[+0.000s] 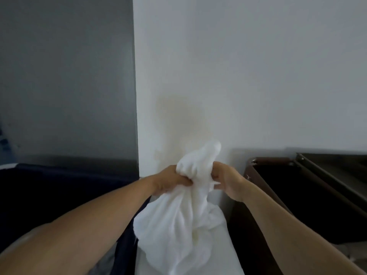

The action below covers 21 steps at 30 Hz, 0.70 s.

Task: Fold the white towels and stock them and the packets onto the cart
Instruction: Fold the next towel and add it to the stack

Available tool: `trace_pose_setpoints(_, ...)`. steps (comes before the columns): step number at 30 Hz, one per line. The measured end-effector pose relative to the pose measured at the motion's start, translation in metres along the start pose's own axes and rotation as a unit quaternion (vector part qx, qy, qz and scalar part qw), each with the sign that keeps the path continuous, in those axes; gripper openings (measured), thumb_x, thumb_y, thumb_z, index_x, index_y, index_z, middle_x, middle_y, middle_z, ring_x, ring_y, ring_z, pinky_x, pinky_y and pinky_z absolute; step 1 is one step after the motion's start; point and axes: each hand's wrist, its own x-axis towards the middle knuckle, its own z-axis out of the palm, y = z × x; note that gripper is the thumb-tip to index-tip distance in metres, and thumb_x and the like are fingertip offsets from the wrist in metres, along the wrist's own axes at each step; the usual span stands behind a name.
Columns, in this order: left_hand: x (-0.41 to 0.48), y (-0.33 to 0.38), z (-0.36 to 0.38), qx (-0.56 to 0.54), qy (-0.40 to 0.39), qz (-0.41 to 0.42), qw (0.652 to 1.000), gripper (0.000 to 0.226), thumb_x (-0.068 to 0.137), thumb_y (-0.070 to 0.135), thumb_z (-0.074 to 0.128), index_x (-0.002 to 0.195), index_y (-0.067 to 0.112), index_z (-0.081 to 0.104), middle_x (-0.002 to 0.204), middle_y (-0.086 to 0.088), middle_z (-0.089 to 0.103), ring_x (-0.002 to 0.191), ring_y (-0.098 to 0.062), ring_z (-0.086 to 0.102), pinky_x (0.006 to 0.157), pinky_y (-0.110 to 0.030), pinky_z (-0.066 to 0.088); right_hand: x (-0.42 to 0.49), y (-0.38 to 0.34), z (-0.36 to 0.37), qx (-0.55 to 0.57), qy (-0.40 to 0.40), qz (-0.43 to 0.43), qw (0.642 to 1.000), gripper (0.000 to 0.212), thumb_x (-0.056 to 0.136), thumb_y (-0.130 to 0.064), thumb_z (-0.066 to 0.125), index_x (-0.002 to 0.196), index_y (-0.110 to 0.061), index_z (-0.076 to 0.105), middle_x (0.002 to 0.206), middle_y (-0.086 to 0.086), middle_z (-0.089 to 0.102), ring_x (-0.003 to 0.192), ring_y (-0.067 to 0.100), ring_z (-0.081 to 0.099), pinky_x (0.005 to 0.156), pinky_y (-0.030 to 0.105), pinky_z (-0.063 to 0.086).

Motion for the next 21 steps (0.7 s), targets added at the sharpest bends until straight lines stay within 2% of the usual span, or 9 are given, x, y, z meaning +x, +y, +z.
trace_pose_setpoints(2, -0.002, -0.003, 0.005, 0.032, 0.002, 0.012, 0.999, 0.054, 0.071, 0.025, 0.080, 0.123, 0.022, 0.066, 0.116, 0.000, 0.072, 0.108, -0.022, 0.068, 0.098, -0.048, 0.052, -0.003, 0.002, -0.001, 0.025, -0.039, -0.004, 0.999, 0.041, 0.098, -0.040, 0.041, 0.111, -0.016, 0.072, 0.097, 0.011, 0.072, 0.087, 0.027, 0.064, 0.079, 0.039, 0.049)
trace_pose_setpoints(4, -0.005, -0.003, 0.012, 0.079, 0.001, 0.025, 0.997, 0.057, 0.073, 0.037, 0.080, 0.126, 0.028, 0.064, 0.122, 0.006, 0.069, 0.114, -0.016, 0.064, 0.101, -0.045, 0.050, -0.005, 0.002, 0.002, 0.023, -0.052, -0.029, 0.998, 0.049, 0.090, -0.047, 0.045, 0.117, -0.016, 0.071, 0.112, 0.018, 0.070, 0.095, 0.029, 0.062, 0.084, 0.042, 0.046)
trace_pose_setpoints(7, -0.013, -0.002, 0.016, 0.162, 0.008, 0.045, 0.986, 0.059, 0.081, 0.042, 0.075, 0.135, 0.032, 0.055, 0.133, 0.012, 0.061, 0.124, -0.009, 0.055, 0.106, -0.041, 0.045, -0.009, -0.009, 0.010, 0.066, -0.028, -0.067, 0.995, 0.057, 0.079, -0.044, 0.050, 0.122, -0.010, 0.067, 0.118, 0.014, 0.070, 0.101, 0.024, 0.063, 0.088, 0.039, 0.046)
trace_pose_setpoints(10, -0.019, 0.003, 0.016, 0.274, 0.026, 0.045, 0.960, 0.064, 0.086, 0.037, 0.073, 0.143, 0.027, 0.045, 0.140, 0.009, 0.053, 0.128, -0.012, 0.050, 0.109, -0.039, 0.042, -0.013, -0.022, 0.018, 0.108, -0.039, -0.106, 0.988, 0.055, 0.088, -0.040, 0.047, 0.122, -0.001, 0.065, 0.118, 0.018, 0.069, 0.105, 0.027, 0.062, 0.094, 0.042, 0.046)
trace_pose_setpoints(12, -0.022, 0.011, 0.016, 0.370, 0.040, 0.044, 0.927, 0.056, 0.090, 0.037, 0.067, 0.141, 0.025, 0.046, 0.135, 0.008, 0.055, 0.123, -0.016, 0.052, 0.104, -0.034, 0.043, -0.018, -0.031, 0.023, 0.116, -0.070, -0.122, 0.983, 0.061, 0.087, -0.045, 0.046, 0.119, 0.003, 0.066, 0.118, 0.026, 0.067, 0.108, 0.031, 0.065, 0.100, 0.046, 0.046)
trace_pose_setpoints(14, -0.028, 0.022, 0.019, 0.444, 0.061, 0.049, 0.892, 0.039, 0.095, 0.034, 0.058, 0.132, 0.025, 0.050, 0.121, 0.007, 0.058, 0.109, -0.016, 0.055, 0.090, -0.029, 0.044, -0.023, -0.040, 0.028, 0.082, -0.067, -0.123, 0.987, 0.066, 0.081, -0.057, 0.057, 0.116, -0.002, 0.069, 0.113, 0.021, 0.071, 0.107, 0.030, 0.068, 0.099, 0.044, 0.052)
trace_pose_setpoints(16, -0.029, 0.025, 0.021, 0.478, 0.076, 0.057, 0.873, 0.035, 0.096, 0.032, 0.053, 0.129, 0.021, 0.051, 0.114, 0.006, 0.060, 0.097, -0.013, 0.054, 0.080, -0.027, 0.042, -0.026, -0.049, 0.032, -0.058, -0.019, -0.147, 0.987, 0.047, 0.076, -0.047, 0.076, 0.108, -0.013, 0.070, 0.105, 0.007, 0.074, 0.098, 0.023, 0.070, 0.091, 0.036, 0.057)
trace_pose_setpoints(19, -0.025, 0.018, 0.013, 0.402, 0.031, 0.058, 0.913, 0.075, 0.084, 0.029, 0.070, 0.146, 0.025, 0.028, 0.122, 0.006, 0.059, 0.109, -0.015, 0.058, 0.091, -0.032, 0.051, -0.029, -0.058, 0.031, -0.169, 0.044, -0.179, 0.968, 0.020, 0.082, -0.014, 0.076, 0.093, -0.027, 0.067, 0.090, -0.005, 0.070, 0.080, 0.009, 0.065, 0.066, 0.014, 0.051)
trace_pose_setpoints(21, -0.026, 0.018, 0.004, 0.229, -0.040, 0.080, 0.969, 0.107, 0.074, 0.022, 0.084, 0.151, 0.037, 0.011, 0.136, 0.009, 0.049, 0.126, -0.012, 0.048, 0.105, -0.035, 0.047, -0.031, -0.062, 0.026, -0.123, 0.060, -0.182, 0.974, 0.025, 0.078, -0.006, 0.072, 0.078, -0.030, 0.068, 0.076, -0.007, 0.066, 0.070, 0.009, 0.061, 0.061, 0.019, 0.048)
